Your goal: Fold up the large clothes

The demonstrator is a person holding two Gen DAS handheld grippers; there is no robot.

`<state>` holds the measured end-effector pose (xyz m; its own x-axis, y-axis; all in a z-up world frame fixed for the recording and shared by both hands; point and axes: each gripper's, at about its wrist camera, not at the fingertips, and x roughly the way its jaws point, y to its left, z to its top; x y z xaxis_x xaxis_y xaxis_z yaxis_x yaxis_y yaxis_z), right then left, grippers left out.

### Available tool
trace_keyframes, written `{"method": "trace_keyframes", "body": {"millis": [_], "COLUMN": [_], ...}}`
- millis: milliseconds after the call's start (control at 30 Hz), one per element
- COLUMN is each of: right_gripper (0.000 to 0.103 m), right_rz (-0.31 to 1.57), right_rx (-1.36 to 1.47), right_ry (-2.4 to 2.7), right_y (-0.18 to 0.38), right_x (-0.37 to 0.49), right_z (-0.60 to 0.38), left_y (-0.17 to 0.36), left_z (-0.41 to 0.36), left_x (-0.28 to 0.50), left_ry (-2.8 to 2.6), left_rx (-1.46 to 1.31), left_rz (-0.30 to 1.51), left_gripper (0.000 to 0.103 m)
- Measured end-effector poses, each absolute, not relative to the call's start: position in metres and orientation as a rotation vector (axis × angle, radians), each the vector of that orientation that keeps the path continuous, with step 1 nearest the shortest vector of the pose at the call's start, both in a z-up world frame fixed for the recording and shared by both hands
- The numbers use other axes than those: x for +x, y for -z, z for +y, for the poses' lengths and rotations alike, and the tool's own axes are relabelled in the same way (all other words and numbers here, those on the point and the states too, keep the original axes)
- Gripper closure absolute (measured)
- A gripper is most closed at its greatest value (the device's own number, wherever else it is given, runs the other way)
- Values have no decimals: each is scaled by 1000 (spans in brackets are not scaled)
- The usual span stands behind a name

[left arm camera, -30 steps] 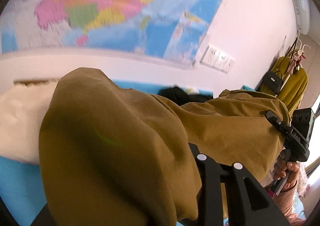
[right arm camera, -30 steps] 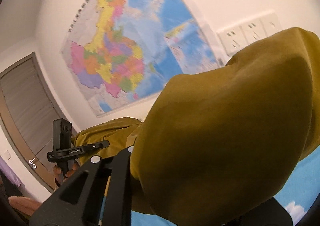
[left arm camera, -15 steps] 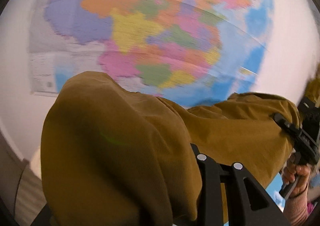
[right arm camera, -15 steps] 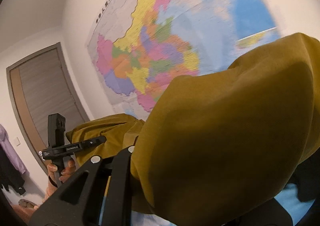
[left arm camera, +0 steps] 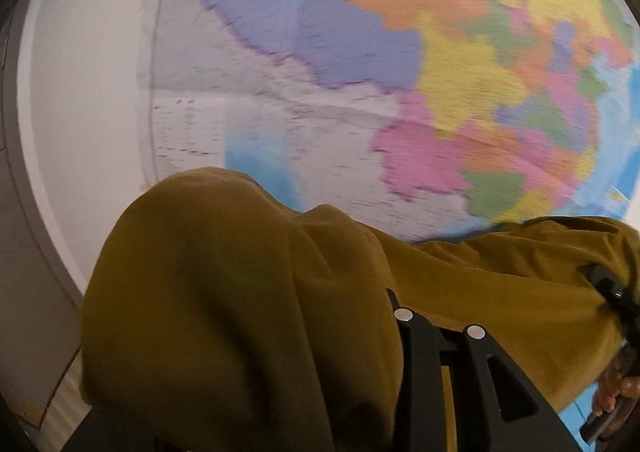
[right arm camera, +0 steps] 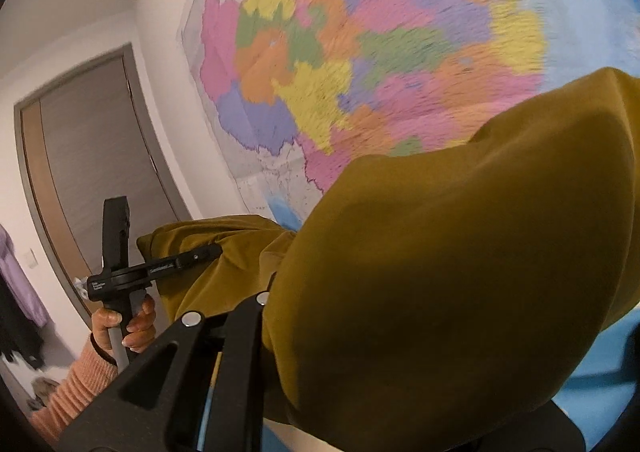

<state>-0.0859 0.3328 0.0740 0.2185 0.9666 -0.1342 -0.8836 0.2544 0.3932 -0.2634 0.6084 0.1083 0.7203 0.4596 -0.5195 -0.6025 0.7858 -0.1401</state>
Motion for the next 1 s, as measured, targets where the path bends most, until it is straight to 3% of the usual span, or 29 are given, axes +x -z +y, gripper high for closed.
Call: {"method": "trace_keyframes", "body": {"millis": [133,233,267,367,433,467,533,833,900,933,967,1000], "right_gripper": [88,84,77,70,61,48,40,37,42,56,83,92], "right_rz": [382,621,701,818,867,872,855,771,775,777,786,798], "right_rx": [187,136,106,142,191,207,218,318,316,288,262,242], "right_ry": [-1339,-1392,-1391,-1407,-1427,-1429,-1434,-1215,-1230,-1279,-1319,-1331], "right_y": [-44,18,41,73,76,74,70,61,60,59,59,59], "right_x": [-98,-98,-100,-96,-90,-89,-88,-54,-50,-53,-55,-58], "right_z": [361,390,397,389,371,358,330,229,239,249,258,265], "left_y": [-74,-16,0,40,44,44,43,32,23,19,16,14], "left_z": [646,672,677,688,692,695,699,687,676,672,667,663], "left_x": [-267,-264,-263,-274,-283,-287,-289,-295,-303,-307,-312,-318], "left_ry": [-626,-668,-680,-738,-716,-712,-708,-822,-852,-863,-870,-879], "left_rx": [-333,-369,-382,-415,-461,-478,-492,-463,-452,-448,-447,-444], "left_rz": [470,596,635,673,655,653,664,668,643,625,612,601], "left_gripper": [72,68,64,50,49,49,48,34,33,32,30,30]}}
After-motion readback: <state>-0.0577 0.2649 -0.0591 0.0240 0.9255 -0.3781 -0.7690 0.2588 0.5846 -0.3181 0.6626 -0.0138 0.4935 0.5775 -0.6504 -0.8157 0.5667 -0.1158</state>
